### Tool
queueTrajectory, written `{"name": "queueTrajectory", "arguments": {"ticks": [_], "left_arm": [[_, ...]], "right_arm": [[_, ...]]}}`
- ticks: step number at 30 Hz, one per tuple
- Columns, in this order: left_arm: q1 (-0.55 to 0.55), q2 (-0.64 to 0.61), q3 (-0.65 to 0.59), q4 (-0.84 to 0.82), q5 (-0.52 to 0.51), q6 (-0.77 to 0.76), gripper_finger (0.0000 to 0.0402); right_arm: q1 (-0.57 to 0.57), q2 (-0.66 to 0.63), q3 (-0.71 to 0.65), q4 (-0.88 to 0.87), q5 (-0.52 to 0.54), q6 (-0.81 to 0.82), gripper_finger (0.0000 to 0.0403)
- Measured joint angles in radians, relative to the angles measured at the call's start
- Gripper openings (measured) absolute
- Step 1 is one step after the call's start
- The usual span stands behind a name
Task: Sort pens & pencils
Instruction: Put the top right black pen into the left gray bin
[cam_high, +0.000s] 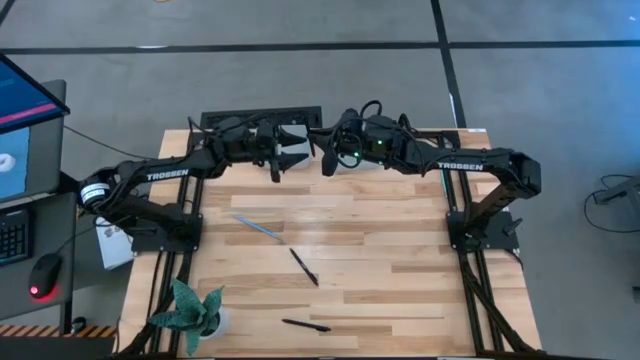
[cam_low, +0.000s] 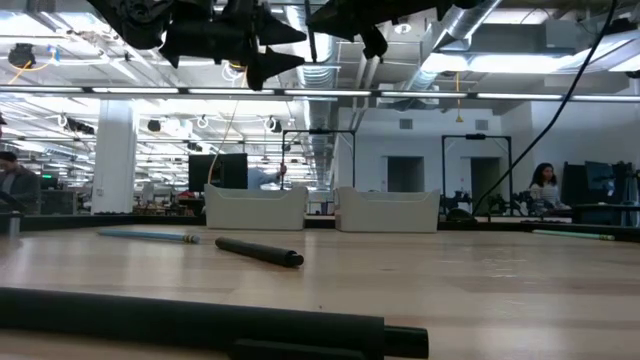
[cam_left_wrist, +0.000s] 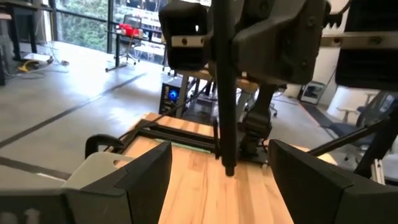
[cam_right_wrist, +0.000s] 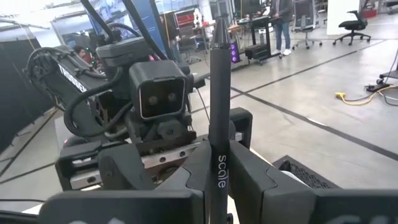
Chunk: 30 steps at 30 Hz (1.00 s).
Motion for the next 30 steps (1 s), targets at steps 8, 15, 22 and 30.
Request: {"name": "queueTrajectory", "arguments": {"ticks": [8,15,22,30], "left_arm": [[0.000,-0.001,0.000,0.063,0.001,-0.044,0.0258],[-0.023,-0.001,0.000,0.076,0.001,-0.051,0.0258],[-0.053,-0.001,-0.001,0.140,-0.028,-0.055,0.0258],[-0.054,-0.001,-0.001,0.149,-0.032,-0.063,0.0258]], "right_arm": [[0.011,0.000,0.000,0.037,0.000,-0.001,0.0066],[0.026,0.000,0.000,0.109,0.000,-0.002,0.0066],[0.042,0.000,0.000,0.118,0.000,-0.002,0.0066],[0.065,0.000,0.000,0.165,0.000,-0.003,0.0066]]}}
